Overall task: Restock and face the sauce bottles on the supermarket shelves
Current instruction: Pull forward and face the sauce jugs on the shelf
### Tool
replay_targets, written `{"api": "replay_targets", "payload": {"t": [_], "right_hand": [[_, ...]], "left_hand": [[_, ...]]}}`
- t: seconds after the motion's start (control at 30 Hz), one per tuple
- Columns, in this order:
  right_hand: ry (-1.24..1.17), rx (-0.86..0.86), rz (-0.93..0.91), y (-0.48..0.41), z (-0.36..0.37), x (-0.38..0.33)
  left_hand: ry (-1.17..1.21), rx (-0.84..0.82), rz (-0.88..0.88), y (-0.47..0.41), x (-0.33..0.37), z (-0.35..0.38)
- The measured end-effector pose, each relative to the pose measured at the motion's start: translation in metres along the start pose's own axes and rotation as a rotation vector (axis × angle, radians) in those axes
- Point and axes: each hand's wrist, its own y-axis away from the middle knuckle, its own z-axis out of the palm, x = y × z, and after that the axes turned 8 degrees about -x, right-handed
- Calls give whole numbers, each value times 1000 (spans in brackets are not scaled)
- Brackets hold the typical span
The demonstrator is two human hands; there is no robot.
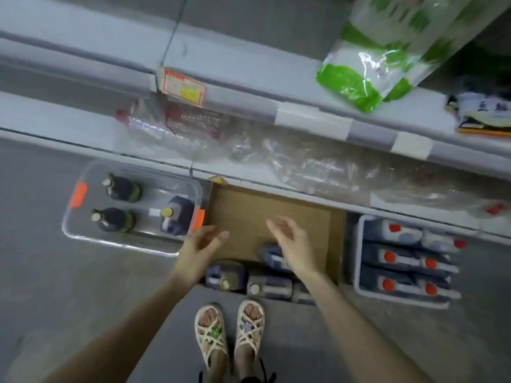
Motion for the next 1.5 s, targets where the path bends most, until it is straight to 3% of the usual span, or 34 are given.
{"api": "replay_targets", "payload": {"t": [0.17, 0.3, 0.53, 0.73, 0.9, 1.1, 1.4, 1.5], "right_hand": [[-29, 28, 135, -25, 22, 86], [-3, 85, 140, -37, 30, 138], [174, 228, 147, -51, 32, 222], [74, 294, 171, -81, 21, 267], [-2, 313, 136, -98, 17, 291], [-27, 312, -49, -116, 8, 309], [81, 257, -221, -164, -27, 304], [111, 186, -197, -173, -38, 301]], "left_hand": [[6, 9, -103, -31, -73, 16], [-18, 10, -120, -50, -123, 30], [-4, -8, -167, -86, -172, 56], [-51, -85, -114, -124, -191, 86], [-76, -187, -136, -155, -203, 110], [-145, -344, -98, -191, -213, 136], [-396, -426, 208, -255, -220, 171], [-475, -407, 192, -269, -221, 174]]}}
